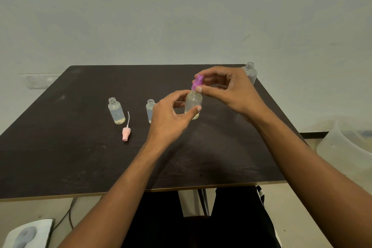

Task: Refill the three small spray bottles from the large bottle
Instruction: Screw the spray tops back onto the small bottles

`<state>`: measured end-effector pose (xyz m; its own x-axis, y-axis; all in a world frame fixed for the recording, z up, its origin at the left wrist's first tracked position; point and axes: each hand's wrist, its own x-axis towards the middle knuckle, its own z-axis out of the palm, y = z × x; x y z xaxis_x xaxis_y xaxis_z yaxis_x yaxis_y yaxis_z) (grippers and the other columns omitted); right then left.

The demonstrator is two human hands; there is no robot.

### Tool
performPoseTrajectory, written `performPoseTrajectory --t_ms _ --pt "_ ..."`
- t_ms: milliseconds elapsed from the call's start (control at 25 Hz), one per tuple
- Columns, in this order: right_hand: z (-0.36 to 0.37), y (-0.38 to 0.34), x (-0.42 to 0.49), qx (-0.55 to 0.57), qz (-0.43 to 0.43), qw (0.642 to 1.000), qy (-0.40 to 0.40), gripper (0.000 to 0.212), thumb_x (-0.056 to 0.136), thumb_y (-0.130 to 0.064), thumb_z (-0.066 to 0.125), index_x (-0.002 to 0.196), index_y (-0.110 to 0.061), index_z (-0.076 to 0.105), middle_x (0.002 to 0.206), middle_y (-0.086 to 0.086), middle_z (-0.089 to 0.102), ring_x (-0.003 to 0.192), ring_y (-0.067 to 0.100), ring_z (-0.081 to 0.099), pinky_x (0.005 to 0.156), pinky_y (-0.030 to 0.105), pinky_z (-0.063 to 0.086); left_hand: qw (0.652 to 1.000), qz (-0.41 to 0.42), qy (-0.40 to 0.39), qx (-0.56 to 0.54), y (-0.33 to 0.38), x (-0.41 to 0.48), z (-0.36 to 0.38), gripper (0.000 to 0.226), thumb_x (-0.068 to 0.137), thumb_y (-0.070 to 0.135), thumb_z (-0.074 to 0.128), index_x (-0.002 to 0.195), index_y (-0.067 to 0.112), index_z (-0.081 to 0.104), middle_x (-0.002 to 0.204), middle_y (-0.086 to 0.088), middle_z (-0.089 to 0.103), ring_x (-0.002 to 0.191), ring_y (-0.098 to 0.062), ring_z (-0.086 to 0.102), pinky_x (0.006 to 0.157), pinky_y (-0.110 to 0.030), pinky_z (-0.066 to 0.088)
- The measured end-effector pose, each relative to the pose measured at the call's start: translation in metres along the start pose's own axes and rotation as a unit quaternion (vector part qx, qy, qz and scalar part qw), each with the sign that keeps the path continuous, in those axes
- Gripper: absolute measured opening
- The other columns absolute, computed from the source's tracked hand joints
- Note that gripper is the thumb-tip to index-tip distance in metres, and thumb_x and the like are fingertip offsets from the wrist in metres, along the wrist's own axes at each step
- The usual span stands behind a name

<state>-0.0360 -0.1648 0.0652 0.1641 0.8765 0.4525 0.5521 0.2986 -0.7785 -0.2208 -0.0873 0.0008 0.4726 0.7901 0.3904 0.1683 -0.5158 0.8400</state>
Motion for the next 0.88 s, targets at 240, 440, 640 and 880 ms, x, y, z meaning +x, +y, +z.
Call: performPoseTrajectory --t_ms 240,440,640,880 --pt "0.001 0.001 -0.002 -0.023 0.014 0.999 -0.018 0.033 0.089 -0.022 0.085 0.121 -0.014 0.077 0.111 -0.003 0.08 0.104 0.007 0.076 0.092 0.02 0.06 1.0 -0.001 -0.002 0.003 0.003 -0.002 -0.001 0.043 0.087 0.037 0.086 0.127 0.028 0.072 0.115 0.016 0.075 0.108 -0.002 0.069 0.093 -0.039 0.063" --pt "0.004 0.0 -0.002 -0.065 0.009 0.998 0.008 0.035 0.084 -0.031 0.09 0.112 -0.015 0.077 0.101 -0.004 0.08 0.093 0.012 0.078 0.088 0.032 0.065 1.0 0.008 0.001 0.01 0.006 -0.004 0.0 0.047 0.087 0.038 0.086 0.13 0.028 0.071 0.117 0.016 0.074 0.109 0.0 0.068 0.095 -0.035 0.062" --pt "0.011 -0.003 -0.001 -0.099 0.009 0.995 0.016 0.043 0.083 -0.045 0.088 0.11 -0.018 0.069 0.1 -0.006 0.075 0.089 0.01 0.073 0.078 0.025 0.061 1.0 0.003 0.004 0.013 0.005 -0.006 0.001 0.048 0.085 0.04 0.087 0.129 0.029 0.071 0.117 0.016 0.074 0.108 0.001 0.068 0.092 -0.036 0.063" --pt "-0.006 -0.008 0.004 0.033 0.003 0.993 -0.111 0.04 0.099 -0.011 0.074 0.138 -0.01 0.065 0.127 0.001 0.076 0.122 0.015 0.071 0.105 0.032 0.057 1.0 -0.001 0.002 -0.005 0.004 -0.006 -0.002 0.045 0.086 0.042 0.086 0.128 0.031 0.072 0.116 0.018 0.075 0.107 0.0 0.069 0.089 -0.038 0.064"
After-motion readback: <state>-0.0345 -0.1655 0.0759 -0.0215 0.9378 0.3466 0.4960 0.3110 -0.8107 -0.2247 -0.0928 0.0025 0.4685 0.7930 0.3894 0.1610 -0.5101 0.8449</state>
